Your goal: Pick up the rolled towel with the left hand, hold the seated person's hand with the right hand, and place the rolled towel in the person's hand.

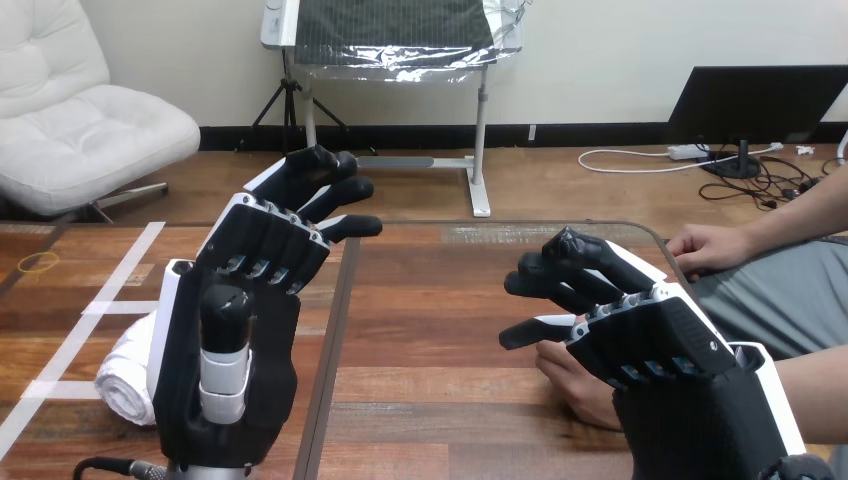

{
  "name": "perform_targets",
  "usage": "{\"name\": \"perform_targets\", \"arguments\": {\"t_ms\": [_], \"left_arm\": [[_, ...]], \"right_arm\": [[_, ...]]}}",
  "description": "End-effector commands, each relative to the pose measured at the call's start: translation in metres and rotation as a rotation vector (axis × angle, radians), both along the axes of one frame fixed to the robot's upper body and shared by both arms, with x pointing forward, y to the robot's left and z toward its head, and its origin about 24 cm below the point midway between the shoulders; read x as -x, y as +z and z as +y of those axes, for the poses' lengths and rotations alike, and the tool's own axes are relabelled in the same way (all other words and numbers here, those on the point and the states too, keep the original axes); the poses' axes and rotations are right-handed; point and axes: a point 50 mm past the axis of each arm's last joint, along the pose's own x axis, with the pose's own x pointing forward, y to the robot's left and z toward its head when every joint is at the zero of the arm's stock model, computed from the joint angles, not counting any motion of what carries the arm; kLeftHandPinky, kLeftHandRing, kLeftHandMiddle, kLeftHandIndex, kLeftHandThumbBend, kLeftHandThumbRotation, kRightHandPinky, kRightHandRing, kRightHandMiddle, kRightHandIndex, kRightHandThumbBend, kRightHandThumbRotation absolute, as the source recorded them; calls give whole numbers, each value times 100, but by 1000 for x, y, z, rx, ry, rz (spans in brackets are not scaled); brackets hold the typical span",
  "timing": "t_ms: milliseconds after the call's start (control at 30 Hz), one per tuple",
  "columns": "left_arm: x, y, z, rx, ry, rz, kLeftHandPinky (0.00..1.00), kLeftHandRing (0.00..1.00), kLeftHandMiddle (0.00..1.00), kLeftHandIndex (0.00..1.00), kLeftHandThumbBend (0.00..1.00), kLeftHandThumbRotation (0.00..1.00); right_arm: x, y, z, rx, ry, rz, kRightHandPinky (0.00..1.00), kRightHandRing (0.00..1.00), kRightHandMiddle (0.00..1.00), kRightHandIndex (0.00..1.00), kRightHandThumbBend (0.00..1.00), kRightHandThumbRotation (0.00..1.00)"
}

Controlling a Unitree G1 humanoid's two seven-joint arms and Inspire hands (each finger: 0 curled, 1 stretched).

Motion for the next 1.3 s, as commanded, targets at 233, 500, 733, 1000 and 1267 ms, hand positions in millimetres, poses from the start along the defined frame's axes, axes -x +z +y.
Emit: {"name": "perform_targets", "arguments": {"t_ms": [233,500,733,1000,1267], "left_arm": [[-3,9,-4,33,3,-54,67,76,78,75,78,78],[-3,8,-4,25,6,-56,69,76,78,75,78,78],[-3,8,-3,-9,17,-49,72,78,80,76,81,79],[-5,7,-3,-37,19,-40,77,85,85,80,83,78],[-8,5,0,-154,73,-33,82,90,90,85,84,80]], "right_arm": [[-4,11,1,-10,-14,-86,61,77,79,80,89,97],[-4,11,1,-12,-11,-83,62,78,80,81,89,97],[-4,11,1,-11,-13,-84,62,78,80,81,88,97],[-5,11,1,-4,-23,-87,61,78,79,81,87,97],[-6,10,2,-10,-16,-85,61,78,80,81,86,96]]}}
